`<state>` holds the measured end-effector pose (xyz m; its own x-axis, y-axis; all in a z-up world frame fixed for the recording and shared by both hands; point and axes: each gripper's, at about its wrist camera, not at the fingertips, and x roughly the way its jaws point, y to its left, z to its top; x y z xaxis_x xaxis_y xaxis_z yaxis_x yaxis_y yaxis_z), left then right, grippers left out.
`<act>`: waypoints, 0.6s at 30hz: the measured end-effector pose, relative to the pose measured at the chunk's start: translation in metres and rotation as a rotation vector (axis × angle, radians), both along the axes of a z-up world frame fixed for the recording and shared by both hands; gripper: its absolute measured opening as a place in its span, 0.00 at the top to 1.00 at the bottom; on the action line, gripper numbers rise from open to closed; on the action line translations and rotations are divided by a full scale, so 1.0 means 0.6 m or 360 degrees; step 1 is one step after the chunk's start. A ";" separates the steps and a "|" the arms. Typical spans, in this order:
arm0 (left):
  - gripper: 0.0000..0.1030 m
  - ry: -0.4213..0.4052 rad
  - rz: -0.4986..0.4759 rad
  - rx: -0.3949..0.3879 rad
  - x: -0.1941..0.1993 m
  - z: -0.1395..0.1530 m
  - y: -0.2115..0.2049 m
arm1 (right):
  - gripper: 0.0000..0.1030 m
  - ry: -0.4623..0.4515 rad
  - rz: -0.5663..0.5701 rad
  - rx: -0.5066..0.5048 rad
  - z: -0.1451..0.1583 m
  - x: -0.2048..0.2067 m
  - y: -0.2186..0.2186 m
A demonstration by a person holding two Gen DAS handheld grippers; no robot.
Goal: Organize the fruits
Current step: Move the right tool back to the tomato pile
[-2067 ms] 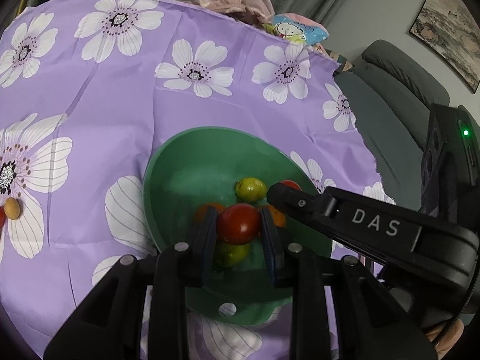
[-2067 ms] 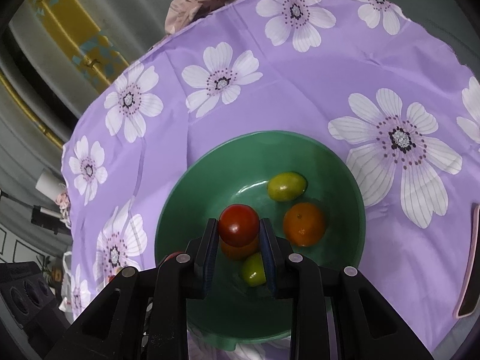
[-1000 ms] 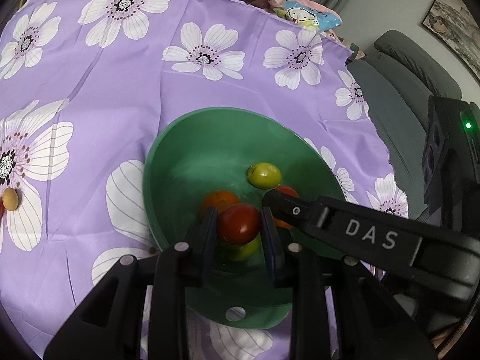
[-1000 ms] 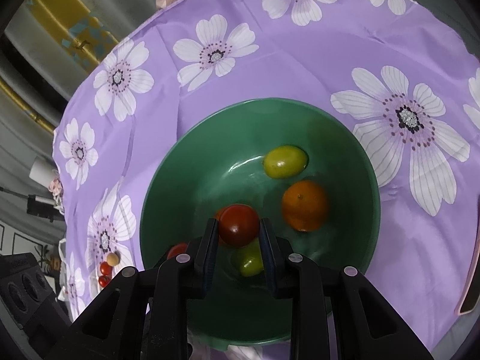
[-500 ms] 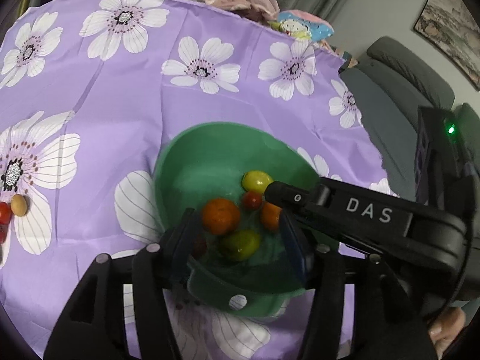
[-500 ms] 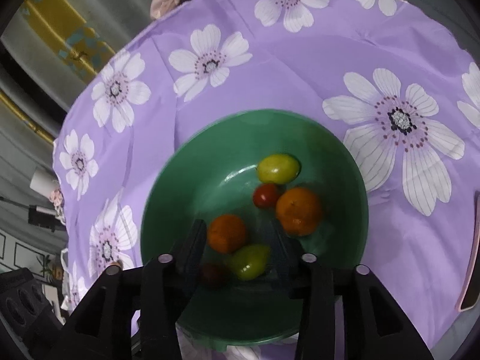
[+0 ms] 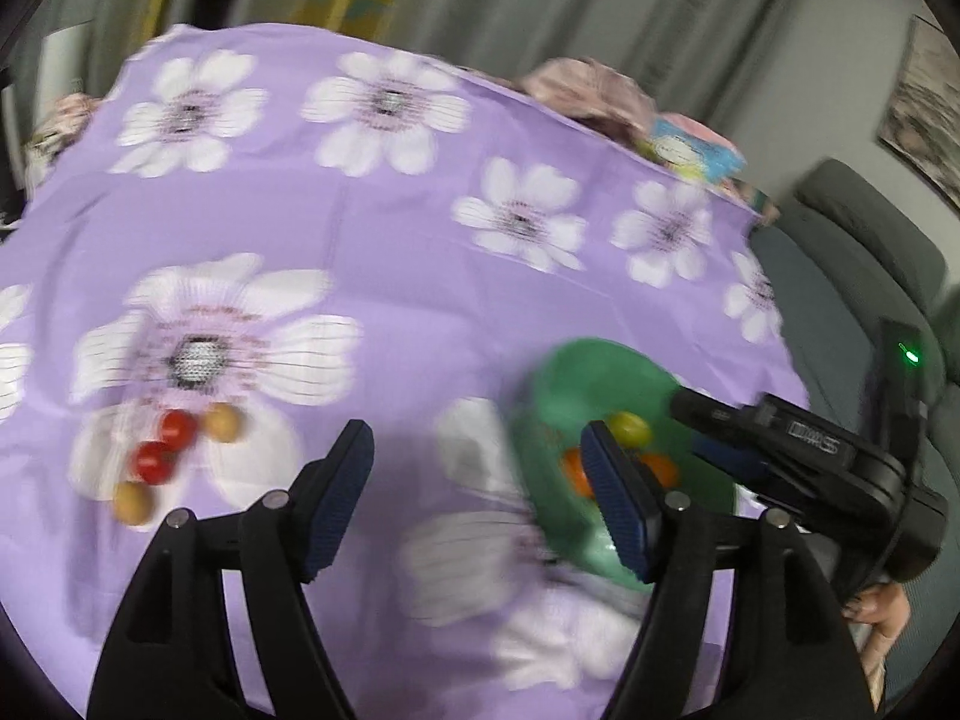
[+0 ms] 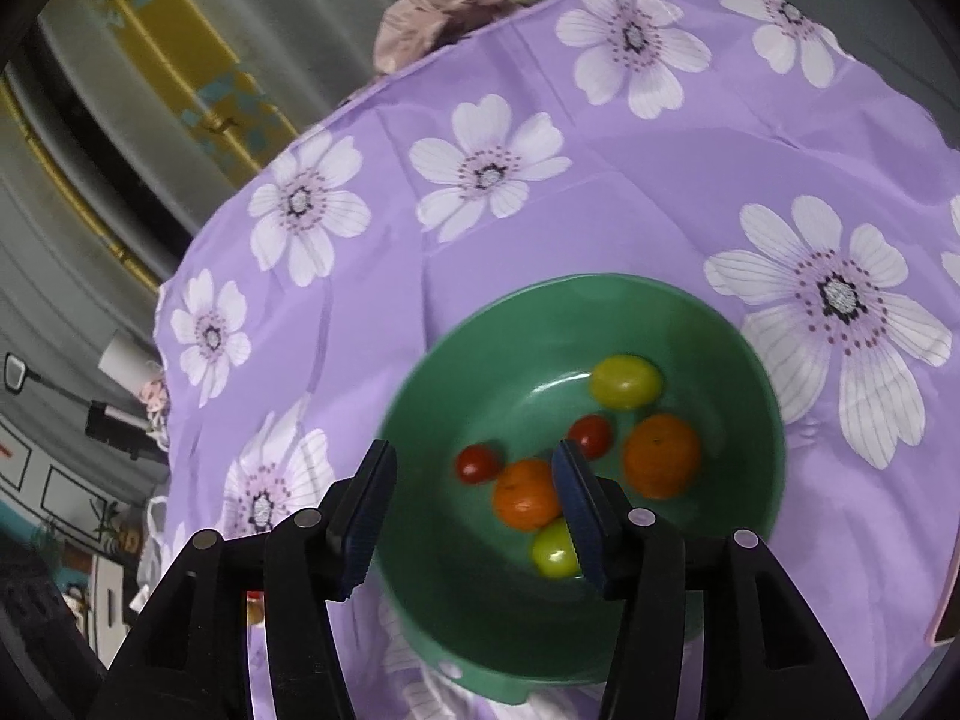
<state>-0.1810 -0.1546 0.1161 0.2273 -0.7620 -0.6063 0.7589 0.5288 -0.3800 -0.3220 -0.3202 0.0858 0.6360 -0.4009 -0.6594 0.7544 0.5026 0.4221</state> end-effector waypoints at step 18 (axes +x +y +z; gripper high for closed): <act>0.51 0.0208 0.0288 0.0270 0.188 -0.098 0.123 | 0.47 -0.0087 0.0466 0.0050 -0.017 0.131 0.096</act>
<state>-0.0682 -0.0811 0.0575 0.2618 -0.6014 -0.7549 0.5969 0.7155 -0.3630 -0.2434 -0.2628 0.0759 0.7565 -0.1750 -0.6301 0.5551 0.6813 0.4772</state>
